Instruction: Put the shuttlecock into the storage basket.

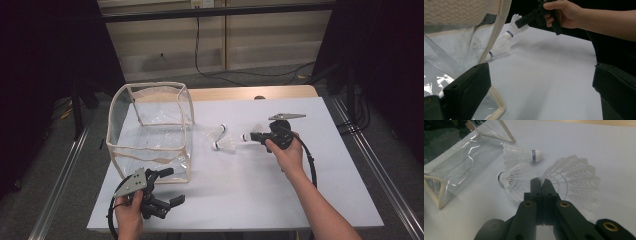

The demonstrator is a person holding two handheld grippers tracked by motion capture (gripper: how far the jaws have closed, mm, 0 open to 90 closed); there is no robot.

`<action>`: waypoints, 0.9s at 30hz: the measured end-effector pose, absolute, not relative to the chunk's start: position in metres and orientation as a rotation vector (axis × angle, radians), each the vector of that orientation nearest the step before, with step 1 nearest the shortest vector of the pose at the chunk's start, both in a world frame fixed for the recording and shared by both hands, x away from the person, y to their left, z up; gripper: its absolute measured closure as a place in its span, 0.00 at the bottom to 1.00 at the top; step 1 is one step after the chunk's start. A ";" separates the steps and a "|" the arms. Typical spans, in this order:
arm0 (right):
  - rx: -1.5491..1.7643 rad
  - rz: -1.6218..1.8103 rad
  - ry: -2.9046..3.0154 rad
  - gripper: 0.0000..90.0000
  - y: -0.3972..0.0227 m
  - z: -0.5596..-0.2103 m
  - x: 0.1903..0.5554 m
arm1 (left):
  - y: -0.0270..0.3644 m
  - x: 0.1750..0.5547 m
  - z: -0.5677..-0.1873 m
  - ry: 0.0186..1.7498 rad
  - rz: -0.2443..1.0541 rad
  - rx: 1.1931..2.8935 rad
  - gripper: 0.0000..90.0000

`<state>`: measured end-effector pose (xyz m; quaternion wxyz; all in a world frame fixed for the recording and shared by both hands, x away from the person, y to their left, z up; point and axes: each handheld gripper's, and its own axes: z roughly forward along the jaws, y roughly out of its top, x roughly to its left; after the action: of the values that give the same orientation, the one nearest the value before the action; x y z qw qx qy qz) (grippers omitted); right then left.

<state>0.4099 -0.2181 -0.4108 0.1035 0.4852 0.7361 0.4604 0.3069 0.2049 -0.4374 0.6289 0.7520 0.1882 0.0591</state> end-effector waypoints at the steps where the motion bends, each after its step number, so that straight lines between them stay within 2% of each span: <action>1: 1.430 1.360 2.170 1.00 -0.218 -0.411 0.410 | 0.205 0.307 -0.437 0.427 0.137 1.723 0.02; 27: 1.408 1.378 2.203 1.00 -0.200 -0.416 0.416 | 0.205 0.307 -0.438 0.428 0.137 1.729 0.02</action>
<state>0.4158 -0.2000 -0.4162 0.0930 0.4743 0.7421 0.4644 0.3074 0.2051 -0.4379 0.6268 0.7541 0.1867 0.0597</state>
